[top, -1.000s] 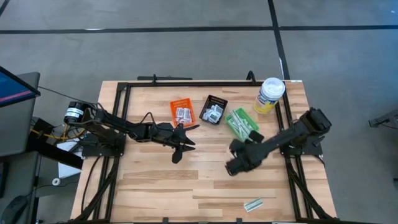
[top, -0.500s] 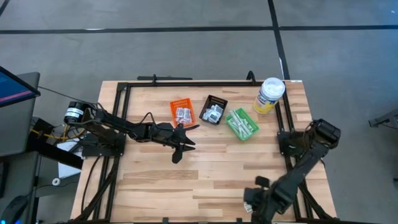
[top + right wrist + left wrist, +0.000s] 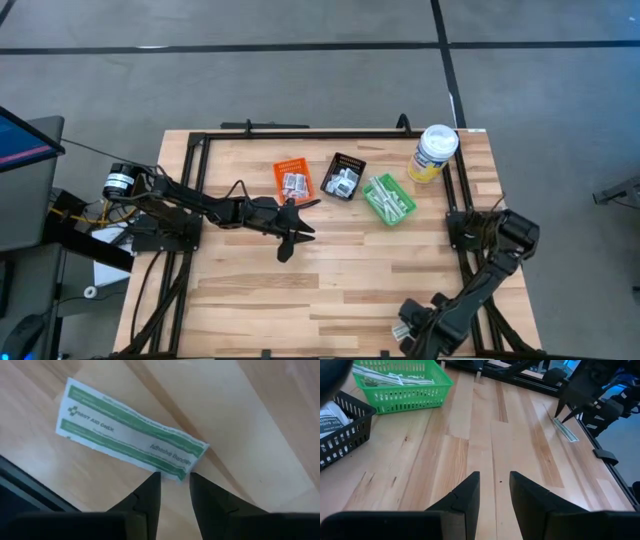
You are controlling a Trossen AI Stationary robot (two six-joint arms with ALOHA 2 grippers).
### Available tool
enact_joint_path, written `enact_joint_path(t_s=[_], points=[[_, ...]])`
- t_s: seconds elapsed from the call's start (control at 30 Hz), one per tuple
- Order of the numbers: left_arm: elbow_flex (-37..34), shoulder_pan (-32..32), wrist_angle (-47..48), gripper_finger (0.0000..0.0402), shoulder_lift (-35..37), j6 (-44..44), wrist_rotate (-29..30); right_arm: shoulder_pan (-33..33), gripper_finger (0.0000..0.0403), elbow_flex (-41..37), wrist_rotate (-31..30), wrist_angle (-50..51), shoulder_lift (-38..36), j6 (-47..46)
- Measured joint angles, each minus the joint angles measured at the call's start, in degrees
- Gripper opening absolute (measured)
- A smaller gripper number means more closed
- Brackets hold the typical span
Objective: Pick & Place First Aid Supplies
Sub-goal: Put the green bandage pack into the green basket
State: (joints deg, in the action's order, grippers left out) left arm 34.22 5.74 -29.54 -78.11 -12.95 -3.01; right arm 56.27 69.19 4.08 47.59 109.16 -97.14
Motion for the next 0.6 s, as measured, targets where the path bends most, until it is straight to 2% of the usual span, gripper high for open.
enact_joint_path(t_s=[0.23,0.6], points=[[0.0,0.0,-0.5,0.0106,0.0,0.0,0.0,-1.1,0.0098,0.2,1.2,0.3,0.2,-0.4],[0.0,0.0,-0.5,0.0106,0.0,0.0,0.0,-1.7,0.0098,-0.1,-1.1,3.9,-1.0,-1.5]])
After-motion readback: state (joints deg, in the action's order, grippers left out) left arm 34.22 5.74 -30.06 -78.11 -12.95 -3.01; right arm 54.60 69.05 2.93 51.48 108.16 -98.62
